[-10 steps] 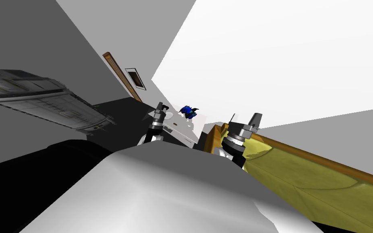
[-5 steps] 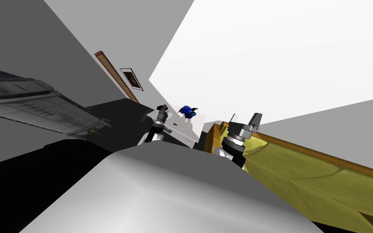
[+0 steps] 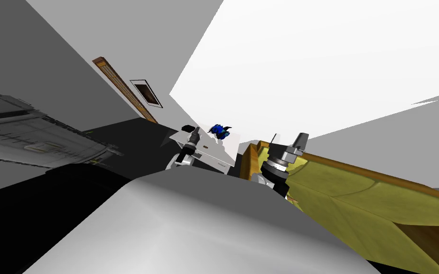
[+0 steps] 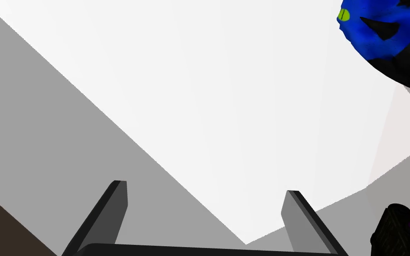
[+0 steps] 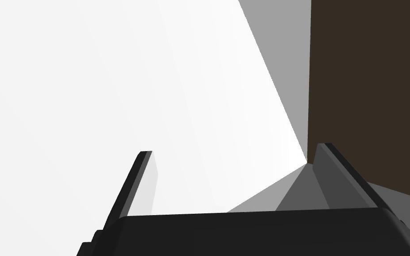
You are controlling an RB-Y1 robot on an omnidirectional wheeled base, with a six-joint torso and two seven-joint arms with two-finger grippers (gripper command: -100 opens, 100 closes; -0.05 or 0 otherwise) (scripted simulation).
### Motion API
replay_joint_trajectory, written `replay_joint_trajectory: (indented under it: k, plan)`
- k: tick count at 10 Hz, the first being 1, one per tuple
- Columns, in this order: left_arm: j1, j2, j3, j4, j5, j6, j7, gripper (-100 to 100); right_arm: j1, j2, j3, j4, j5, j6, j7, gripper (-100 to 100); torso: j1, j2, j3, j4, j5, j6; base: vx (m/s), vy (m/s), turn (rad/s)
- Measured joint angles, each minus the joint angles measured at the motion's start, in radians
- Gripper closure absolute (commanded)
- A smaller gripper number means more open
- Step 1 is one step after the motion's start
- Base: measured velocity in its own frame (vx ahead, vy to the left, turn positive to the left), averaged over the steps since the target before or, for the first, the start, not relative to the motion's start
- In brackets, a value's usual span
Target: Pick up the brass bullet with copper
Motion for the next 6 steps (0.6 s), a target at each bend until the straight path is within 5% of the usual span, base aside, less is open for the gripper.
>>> replay_joint_trajectory:
  k: [6]
  plan:
    - [-0.06, 0.009, 0.003, 0.102, 0.032, 0.127, 0.006, -100, 0.0, 0.0, 0.0, 0.0, 0.0, 0.0, 0.0, 0, -0.003, 0.0, 0.0, 0.0, -0.001, 0.0, -0.006, 0.053, -0.09]
